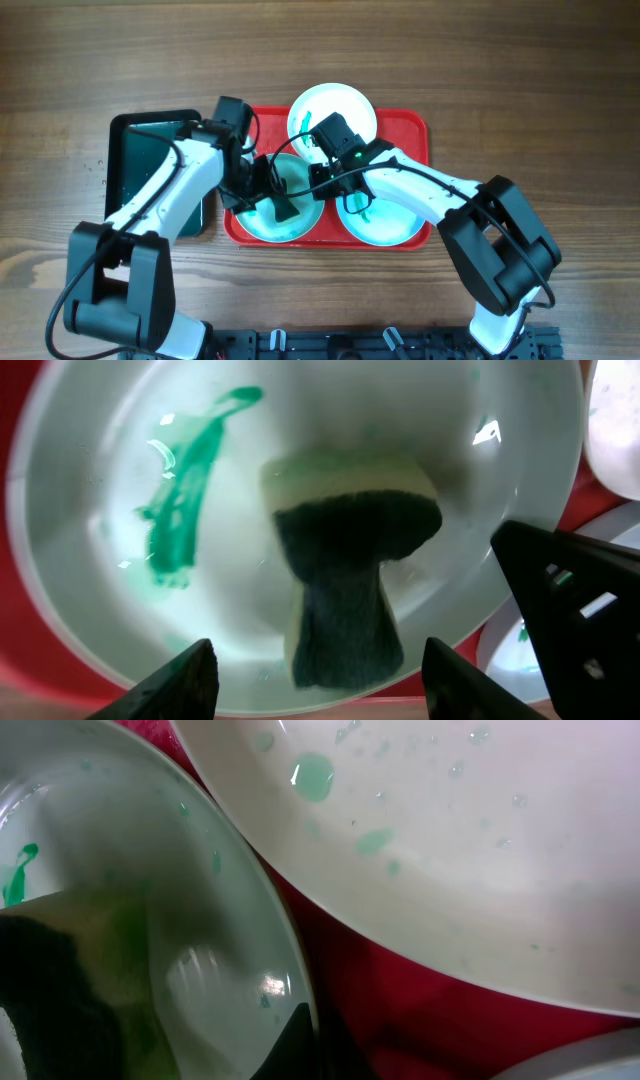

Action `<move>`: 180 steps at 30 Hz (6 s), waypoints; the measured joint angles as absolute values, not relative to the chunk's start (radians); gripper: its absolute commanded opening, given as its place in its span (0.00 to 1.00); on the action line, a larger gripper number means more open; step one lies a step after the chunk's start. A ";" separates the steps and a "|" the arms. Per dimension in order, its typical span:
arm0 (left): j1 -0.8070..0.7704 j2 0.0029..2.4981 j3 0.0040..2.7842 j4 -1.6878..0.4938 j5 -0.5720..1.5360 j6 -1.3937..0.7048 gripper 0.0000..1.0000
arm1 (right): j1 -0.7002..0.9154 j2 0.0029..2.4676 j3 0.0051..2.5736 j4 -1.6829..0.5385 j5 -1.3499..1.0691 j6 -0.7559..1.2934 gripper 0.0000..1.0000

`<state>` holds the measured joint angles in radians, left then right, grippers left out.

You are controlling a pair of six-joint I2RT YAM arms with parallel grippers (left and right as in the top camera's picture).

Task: Clean dirty plates on tray and stack at the side
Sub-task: 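Scrub the lower-left plate with the sponge in the left gripper, then lift the sponge back to the black tray with the left gripper, then lift the cleaned plate with the right gripper and place it right of the tray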

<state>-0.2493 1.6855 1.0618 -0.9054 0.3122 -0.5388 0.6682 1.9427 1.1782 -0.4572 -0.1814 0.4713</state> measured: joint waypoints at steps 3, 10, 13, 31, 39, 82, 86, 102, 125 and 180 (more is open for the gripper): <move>-0.257 1.687 1.016 -0.842 0.328 -0.537 0.50 | 0.668 1.943 1.178 -0.457 -0.181 0.471 0.05; -0.262 1.687 0.986 -0.736 0.355 -0.536 0.42 | 0.668 1.943 1.178 -0.457 -0.181 0.471 0.05; -0.276 1.689 0.986 -0.715 0.354 -0.536 0.36 | 0.668 1.943 1.178 -0.457 -0.181 0.471 0.05; -0.274 1.691 0.896 -0.633 0.133 -0.559 0.04 | 0.668 1.943 1.178 -0.455 -0.181 0.471 0.05; -0.243 1.678 0.921 -0.623 -0.086 -0.558 0.04 | 0.672 1.943 1.178 -0.447 -0.182 0.472 0.06; -0.340 1.727 0.950 -0.660 -0.173 -0.528 0.04 | 0.673 1.943 1.178 -0.451 -0.179 0.471 0.06; -0.339 1.692 0.923 -0.718 -0.250 -0.524 0.04 | 0.673 1.943 1.178 -0.451 -0.179 0.471 0.06; -0.340 1.719 0.915 -0.547 0.173 -0.529 0.04 | 0.672 1.943 1.178 -0.447 -0.177 0.471 0.06; 0.092 1.282 1.026 -0.854 0.017 -0.588 0.04 | 0.673 1.844 1.227 -0.547 -0.151 0.387 0.04; 0.261 1.319 1.026 -0.898 0.078 -0.581 0.04 | -0.039 1.660 1.317 -0.883 0.422 0.873 0.04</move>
<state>0.2611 1.3193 1.0260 -0.8978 0.0776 -0.5808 -0.0395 1.6596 1.3170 -0.8833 0.4221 0.8730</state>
